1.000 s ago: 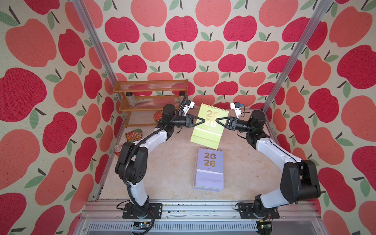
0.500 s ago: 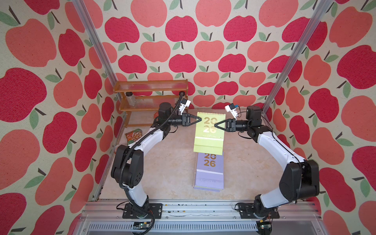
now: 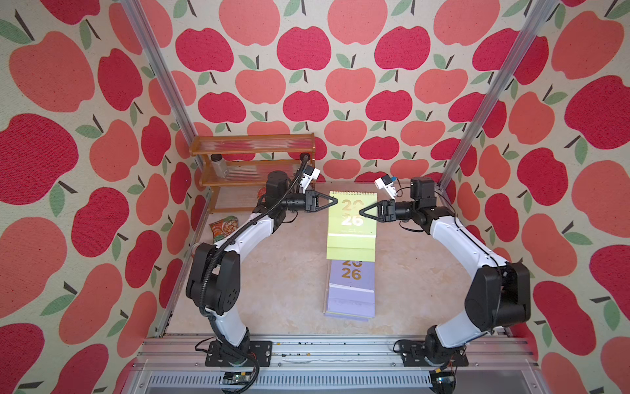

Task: Stack the calendars
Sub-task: Place the calendar at the calendar.

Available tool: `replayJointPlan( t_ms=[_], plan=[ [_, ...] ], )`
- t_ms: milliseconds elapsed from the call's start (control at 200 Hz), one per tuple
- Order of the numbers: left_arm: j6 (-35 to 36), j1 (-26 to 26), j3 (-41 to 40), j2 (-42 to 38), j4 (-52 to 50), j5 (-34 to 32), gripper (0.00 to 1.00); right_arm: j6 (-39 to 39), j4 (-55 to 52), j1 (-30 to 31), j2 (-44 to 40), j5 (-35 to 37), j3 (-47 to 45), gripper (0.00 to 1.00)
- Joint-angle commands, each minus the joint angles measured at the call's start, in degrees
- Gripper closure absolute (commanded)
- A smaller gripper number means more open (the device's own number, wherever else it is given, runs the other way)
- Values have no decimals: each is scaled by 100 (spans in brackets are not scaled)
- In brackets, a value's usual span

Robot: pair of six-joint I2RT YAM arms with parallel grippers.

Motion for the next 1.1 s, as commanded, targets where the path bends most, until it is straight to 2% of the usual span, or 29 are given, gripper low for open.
replayJointPlan(
  t_ms=[0, 60, 135, 480, 710, 840, 950, 1096],
  plan=[
    [230, -86, 235, -290, 98, 276, 100, -95, -129, -35, -34, 296, 10, 62],
    [218, -59, 228, -316, 110, 252, 100, -57, 2, -71, -115, 274, -116, 54],
    [216, -27, 218, -345, 127, 226, 100, 78, 326, -107, -234, 205, -340, 51],
    [-73, 168, 92, -368, 500, 29, 100, 1596, 3182, -240, -940, 323, -1825, 51],
    [-134, 179, 123, -323, 549, 7, 100, 1763, 3640, -156, -1010, 296, -2015, 51],
    [-169, 170, 89, -317, 580, -7, 100, 2131, 4262, -109, -947, 324, -2092, 57],
    [-205, 170, 43, -328, 661, -25, 100, 2198, 4307, -23, -816, 289, -2050, 59],
    [-204, 170, 52, -310, 663, -21, 100, 2242, 4407, 66, -759, 348, -2079, 68]
  ],
)
